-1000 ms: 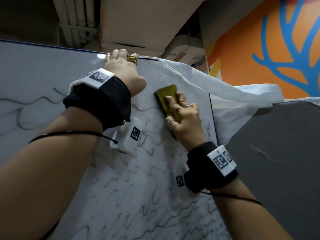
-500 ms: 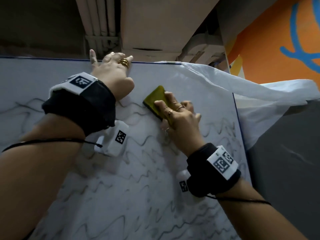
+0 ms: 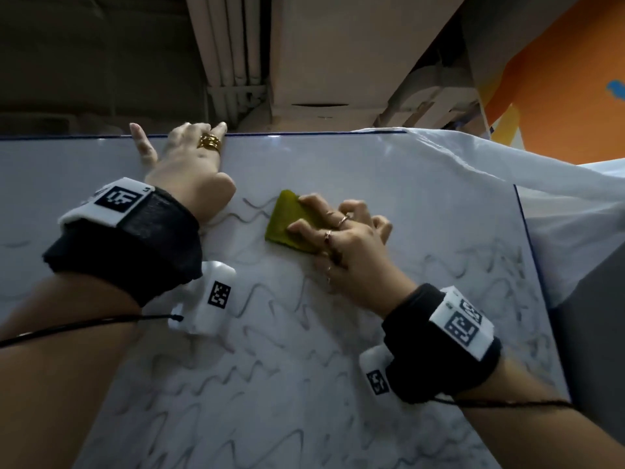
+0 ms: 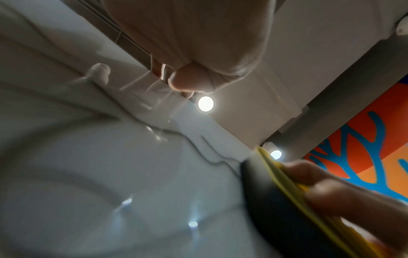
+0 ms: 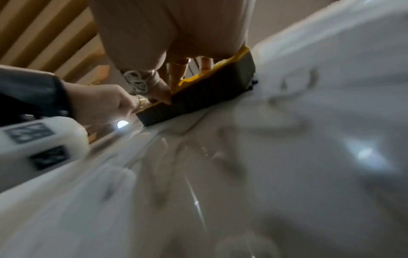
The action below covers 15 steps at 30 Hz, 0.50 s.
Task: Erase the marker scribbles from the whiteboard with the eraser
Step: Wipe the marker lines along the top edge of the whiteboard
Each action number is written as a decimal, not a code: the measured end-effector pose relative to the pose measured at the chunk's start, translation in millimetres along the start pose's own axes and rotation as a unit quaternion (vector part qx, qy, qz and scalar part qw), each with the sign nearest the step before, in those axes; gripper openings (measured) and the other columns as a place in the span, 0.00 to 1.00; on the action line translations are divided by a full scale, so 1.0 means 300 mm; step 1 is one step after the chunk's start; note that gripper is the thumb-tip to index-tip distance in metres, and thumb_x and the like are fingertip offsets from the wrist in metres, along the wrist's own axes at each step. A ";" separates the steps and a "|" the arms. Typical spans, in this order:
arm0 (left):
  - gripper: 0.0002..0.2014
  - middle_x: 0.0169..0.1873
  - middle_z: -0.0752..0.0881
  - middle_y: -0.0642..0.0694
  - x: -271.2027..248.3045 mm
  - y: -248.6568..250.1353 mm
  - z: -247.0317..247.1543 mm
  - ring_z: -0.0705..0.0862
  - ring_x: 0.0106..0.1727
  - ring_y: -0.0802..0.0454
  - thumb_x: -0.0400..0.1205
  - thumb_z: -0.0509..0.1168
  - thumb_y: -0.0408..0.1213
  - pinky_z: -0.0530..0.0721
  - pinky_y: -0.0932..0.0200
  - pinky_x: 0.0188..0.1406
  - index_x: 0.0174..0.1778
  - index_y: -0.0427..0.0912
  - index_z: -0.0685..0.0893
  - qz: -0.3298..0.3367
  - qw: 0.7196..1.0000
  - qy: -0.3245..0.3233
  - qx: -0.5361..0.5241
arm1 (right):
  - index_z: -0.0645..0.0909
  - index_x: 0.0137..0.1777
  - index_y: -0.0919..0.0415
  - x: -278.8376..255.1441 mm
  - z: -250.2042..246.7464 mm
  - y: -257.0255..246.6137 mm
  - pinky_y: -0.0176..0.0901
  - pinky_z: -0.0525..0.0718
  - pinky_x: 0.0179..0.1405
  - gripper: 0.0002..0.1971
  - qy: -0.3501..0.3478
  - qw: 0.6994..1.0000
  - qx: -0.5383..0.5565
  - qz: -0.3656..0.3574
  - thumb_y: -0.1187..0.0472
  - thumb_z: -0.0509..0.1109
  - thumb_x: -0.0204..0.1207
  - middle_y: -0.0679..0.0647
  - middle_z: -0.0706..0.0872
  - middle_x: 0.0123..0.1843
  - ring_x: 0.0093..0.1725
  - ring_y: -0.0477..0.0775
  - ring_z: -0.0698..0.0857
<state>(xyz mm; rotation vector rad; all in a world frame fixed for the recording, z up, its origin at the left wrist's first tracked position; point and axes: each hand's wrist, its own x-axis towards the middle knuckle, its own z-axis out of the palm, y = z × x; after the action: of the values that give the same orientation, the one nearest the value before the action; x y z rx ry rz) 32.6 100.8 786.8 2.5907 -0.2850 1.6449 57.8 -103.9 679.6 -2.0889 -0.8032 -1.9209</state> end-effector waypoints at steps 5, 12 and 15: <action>0.47 0.81 0.57 0.47 -0.019 -0.110 -0.028 0.48 0.82 0.53 0.60 0.44 0.40 0.22 0.38 0.71 0.82 0.46 0.54 -0.005 1.000 0.003 0.003 | 0.83 0.63 0.41 -0.020 -0.040 0.083 0.49 0.57 0.48 0.25 -0.002 1.000 0.018 0.001 0.54 0.55 0.67 0.39 0.69 0.75 0.63 0.58 0.69; 0.48 0.81 0.56 0.45 -0.017 -0.145 -0.032 0.48 0.82 0.51 0.58 0.44 0.40 0.25 0.39 0.73 0.83 0.47 0.53 0.005 1.000 -0.013 0.006 | 0.80 0.66 0.37 0.171 0.021 -0.050 0.44 0.50 0.42 0.25 -0.032 0.999 0.029 0.018 0.53 0.60 0.67 0.41 0.64 0.80 0.64 0.53 0.63; 0.48 0.81 0.55 0.46 -0.020 -0.143 -0.039 0.48 0.82 0.52 0.58 0.44 0.40 0.27 0.39 0.74 0.83 0.47 0.52 0.008 1.000 -0.022 -0.001 | 0.84 0.61 0.39 0.105 0.076 -0.106 0.44 0.49 0.39 0.20 -0.027 0.998 0.018 -0.061 0.54 0.60 0.71 0.45 0.71 0.77 0.61 0.55 0.66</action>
<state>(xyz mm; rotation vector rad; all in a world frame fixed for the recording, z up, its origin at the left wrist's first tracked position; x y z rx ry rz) 27.8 145.3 788.6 2.6331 -0.3095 1.5932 61.9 -58.2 699.9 -2.1234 -0.9913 -1.9018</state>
